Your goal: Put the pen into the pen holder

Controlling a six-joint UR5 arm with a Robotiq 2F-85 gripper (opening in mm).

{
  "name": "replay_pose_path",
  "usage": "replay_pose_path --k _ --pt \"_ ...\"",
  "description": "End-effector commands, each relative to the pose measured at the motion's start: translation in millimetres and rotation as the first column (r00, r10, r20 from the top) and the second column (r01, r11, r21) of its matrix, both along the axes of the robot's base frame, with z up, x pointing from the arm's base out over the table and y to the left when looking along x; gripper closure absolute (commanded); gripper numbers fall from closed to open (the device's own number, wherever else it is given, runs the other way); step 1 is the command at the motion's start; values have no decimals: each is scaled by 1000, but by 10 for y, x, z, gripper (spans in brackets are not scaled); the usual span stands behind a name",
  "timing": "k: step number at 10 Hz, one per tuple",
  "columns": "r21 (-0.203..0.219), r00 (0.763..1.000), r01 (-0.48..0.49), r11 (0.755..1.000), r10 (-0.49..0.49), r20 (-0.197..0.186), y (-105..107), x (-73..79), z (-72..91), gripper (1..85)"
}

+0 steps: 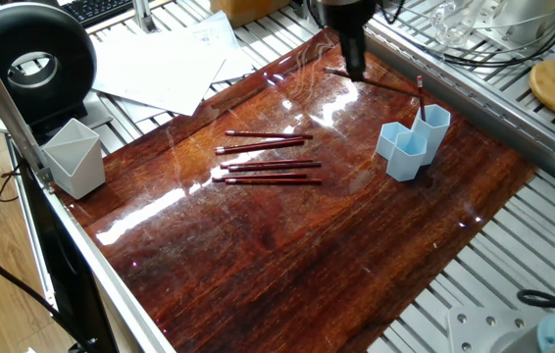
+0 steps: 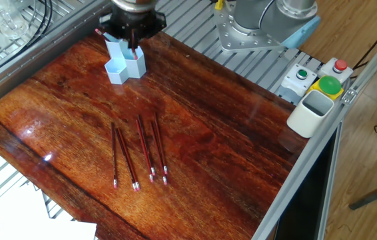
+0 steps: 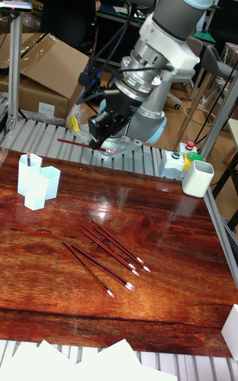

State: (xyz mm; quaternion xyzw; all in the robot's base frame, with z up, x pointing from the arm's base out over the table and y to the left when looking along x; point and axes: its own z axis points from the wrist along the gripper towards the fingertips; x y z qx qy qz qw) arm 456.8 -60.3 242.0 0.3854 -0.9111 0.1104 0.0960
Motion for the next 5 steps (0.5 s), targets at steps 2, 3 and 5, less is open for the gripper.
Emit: replay_pose_path --k 2,3,5 --pt "-109 971 236 966 -239 -10 -239 -323 111 847" --pt "-125 977 202 971 -210 -46 -275 -386 138 847" --pt "-33 995 97 995 -97 3 -555 -428 236 847"
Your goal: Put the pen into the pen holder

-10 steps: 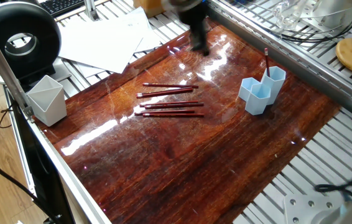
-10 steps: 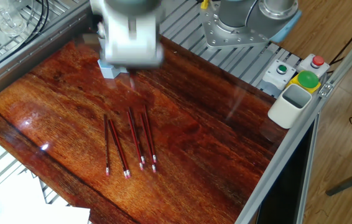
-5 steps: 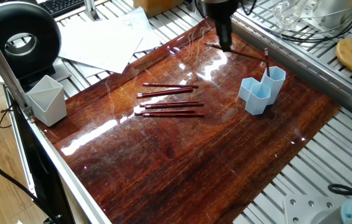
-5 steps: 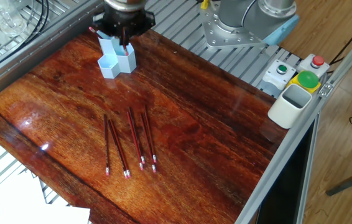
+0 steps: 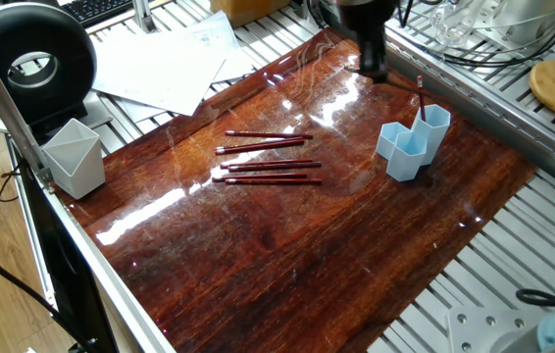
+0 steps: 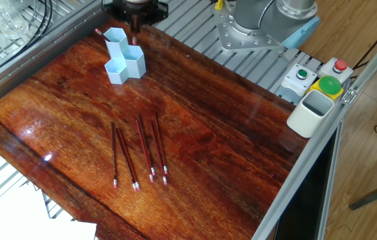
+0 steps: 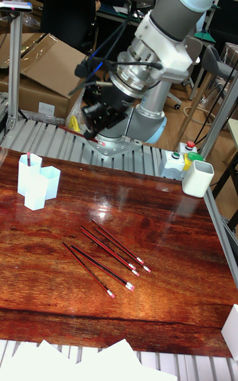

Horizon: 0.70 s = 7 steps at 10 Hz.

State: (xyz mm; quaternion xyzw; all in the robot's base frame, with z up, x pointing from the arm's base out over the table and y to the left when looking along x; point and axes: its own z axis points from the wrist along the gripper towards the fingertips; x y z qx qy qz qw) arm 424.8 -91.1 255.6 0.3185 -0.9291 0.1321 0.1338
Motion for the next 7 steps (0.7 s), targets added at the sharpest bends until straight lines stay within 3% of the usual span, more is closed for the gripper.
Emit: replay_pose_path --k 1,2,3,6,7 --pt "122 987 -107 987 91 134 -314 -5 44 847" --pt "177 972 -158 971 121 204 -376 60 5 847" --pt "199 962 -181 963 131 239 -462 53 -27 847" --pt "199 953 -180 963 121 277 -576 -39 -71 847" --pt "200 959 -166 966 110 262 -566 -77 -58 847"
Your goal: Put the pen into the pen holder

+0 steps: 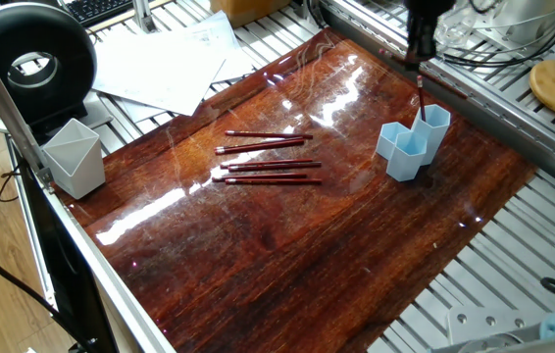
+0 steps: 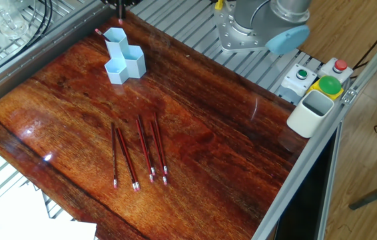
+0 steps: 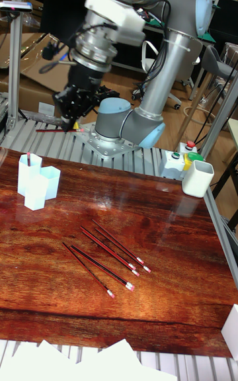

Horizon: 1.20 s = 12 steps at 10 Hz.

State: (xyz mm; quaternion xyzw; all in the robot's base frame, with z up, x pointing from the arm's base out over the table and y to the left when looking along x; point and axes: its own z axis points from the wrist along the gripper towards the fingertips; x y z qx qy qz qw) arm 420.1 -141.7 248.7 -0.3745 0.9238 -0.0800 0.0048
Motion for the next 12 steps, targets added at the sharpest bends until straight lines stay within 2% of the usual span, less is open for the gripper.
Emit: replay_pose_path --k 1,2,3,4,5,6,7,8,9,10,11,12 --pt "-1 1000 18 1000 -18 15 -21 -18 24 847" --pt "-51 999 46 998 -47 -15 15 28 55 847" --pt "-119 994 79 990 -87 -60 -152 -119 92 847" --pt "-190 986 121 974 -139 -87 -318 -242 147 847" --pt "-247 978 169 954 -193 -74 -454 -281 201 847" --pt "-252 975 191 949 -212 -60 -469 -268 206 847" --pt "-284 977 177 942 -204 -68 -545 -292 241 847" --pt "-274 978 158 949 -190 -92 -515 -328 231 847" --pt "-205 983 143 968 -162 -83 -355 -257 161 847" --pt "-123 989 128 984 -136 -62 -159 -158 95 847" --pt "-62 992 119 991 -121 -24 -20 -34 60 847" --pt "-56 995 97 994 -97 0 -8 41 60 847"
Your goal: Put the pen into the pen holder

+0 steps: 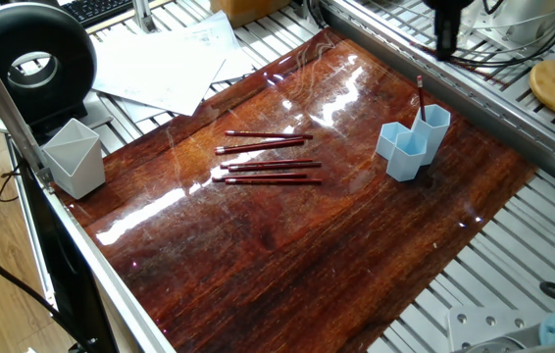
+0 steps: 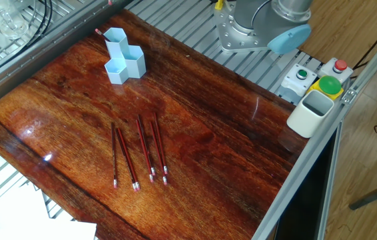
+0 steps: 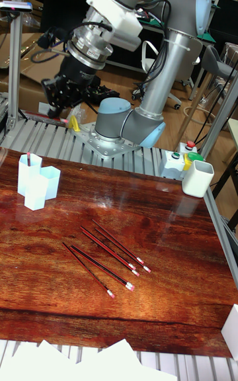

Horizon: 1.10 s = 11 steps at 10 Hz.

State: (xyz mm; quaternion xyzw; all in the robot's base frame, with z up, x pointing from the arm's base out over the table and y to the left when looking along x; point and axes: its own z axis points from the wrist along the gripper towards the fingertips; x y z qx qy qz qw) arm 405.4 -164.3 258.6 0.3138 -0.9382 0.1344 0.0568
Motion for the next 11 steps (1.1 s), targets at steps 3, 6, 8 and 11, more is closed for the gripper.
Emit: replay_pose_path --k 3,6,8,11 --pt "-26 999 -5 1000 4 -53 -61 -127 40 847" --pt "-46 995 37 998 -40 -88 -98 -249 65 847" --pt "6 994 52 999 -51 -99 35 -281 26 847" --pt "8 997 -6 1000 7 -81 -68 -330 303 847"
